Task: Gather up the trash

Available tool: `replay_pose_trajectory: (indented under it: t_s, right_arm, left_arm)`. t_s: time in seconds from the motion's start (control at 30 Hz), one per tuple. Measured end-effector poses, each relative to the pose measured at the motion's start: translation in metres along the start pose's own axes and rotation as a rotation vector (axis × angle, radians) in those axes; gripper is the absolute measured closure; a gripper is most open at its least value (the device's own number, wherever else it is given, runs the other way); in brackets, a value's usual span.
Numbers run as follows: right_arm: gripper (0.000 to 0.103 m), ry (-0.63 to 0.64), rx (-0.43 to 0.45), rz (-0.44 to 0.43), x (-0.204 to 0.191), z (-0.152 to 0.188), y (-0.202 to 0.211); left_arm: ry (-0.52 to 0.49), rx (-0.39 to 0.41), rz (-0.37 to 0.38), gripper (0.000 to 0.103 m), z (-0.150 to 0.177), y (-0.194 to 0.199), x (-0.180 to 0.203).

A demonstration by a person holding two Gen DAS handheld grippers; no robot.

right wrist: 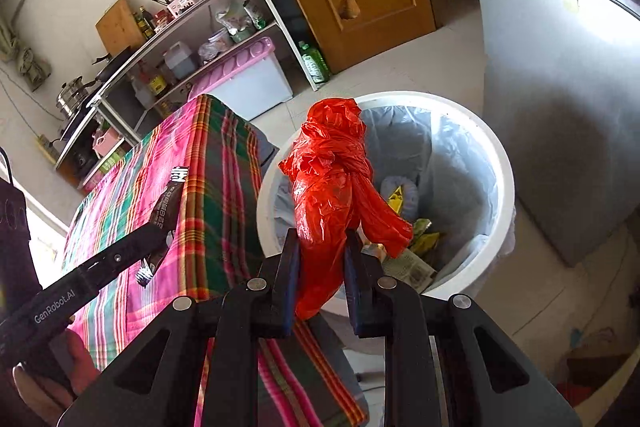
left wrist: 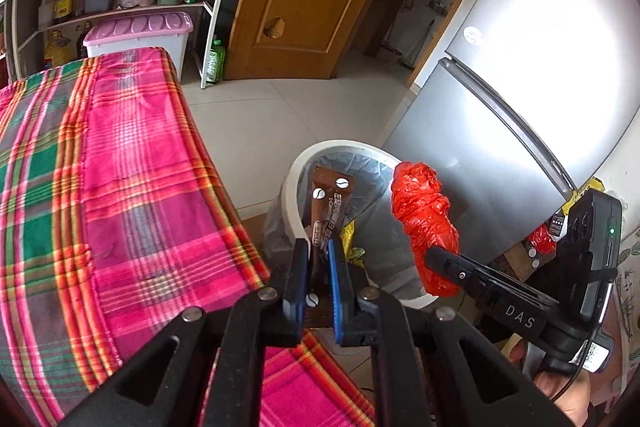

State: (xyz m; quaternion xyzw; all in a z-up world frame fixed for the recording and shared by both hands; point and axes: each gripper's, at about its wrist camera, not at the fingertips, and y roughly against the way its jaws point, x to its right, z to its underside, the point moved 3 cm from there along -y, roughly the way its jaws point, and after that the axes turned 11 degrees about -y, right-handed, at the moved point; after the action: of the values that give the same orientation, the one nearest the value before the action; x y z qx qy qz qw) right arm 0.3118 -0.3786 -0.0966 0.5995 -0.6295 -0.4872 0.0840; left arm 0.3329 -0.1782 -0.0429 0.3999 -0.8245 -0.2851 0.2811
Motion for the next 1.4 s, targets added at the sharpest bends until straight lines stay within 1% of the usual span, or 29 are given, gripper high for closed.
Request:
replay_pose_trajectory:
  t_s: [0.2,0.27,0.37,0.4,0.43,0.5,0.6,0.77,1.0,1.17,1.4]
  right_arm:
    - [0.082,-0.044,-0.03,0.008,0.02,-0.004,-0.012]
    - [0.08,-0.055,-0.04,0.008,0.024,-0.005,-0.016]
    - [0.079,-0.061,-0.046,0.012,0.029,-0.004,-0.021]
    - [0.079,-0.061,-0.048,0.008,0.031,-0.004,-0.022]
    - [0.077,-0.06,-0.049,0.006,0.031,-0.004,-0.023]
    - [0.076,-0.059,-0.045,0.005,0.032,-0.004,-0.024]
    - [0.073,-0.064,-0.032,-0.005,0.03,-0.004,-0.021]
    - [0.069,-0.056,0.01,-0.017,0.024,-0.006,-0.005]
    - [0.068,-0.015,0.073,-0.02,0.003,0.001,0.027]
    - [0.068,0.04,0.118,-0.03,-0.024,0.019,0.053]
    - [0.068,0.137,0.135,-0.068,-0.07,0.052,0.08]
  left_arm:
    - [-0.009,-0.056,0.024,0.092,-0.006,-0.034,0.015]
    - [-0.011,-0.068,0.028,0.092,-0.008,-0.045,0.018]
    - [-0.009,-0.09,0.03,0.091,-0.012,-0.061,0.02]
    - [-0.009,-0.098,0.03,0.087,-0.012,-0.065,0.02]
    - [-0.009,-0.107,0.029,0.078,-0.01,-0.067,0.021]
    - [0.002,-0.116,0.029,0.078,-0.007,-0.072,0.021]
    - [0.015,-0.108,0.03,0.078,-0.006,-0.07,0.019]
    - [0.022,-0.063,0.019,0.078,-0.006,-0.05,0.012]
    - [0.02,-0.003,-0.023,0.078,-0.003,-0.007,0.005]
    - [0.016,0.045,-0.061,0.078,0.006,0.035,0.002]
    - [0.025,0.102,-0.124,0.078,0.029,0.098,-0.008]
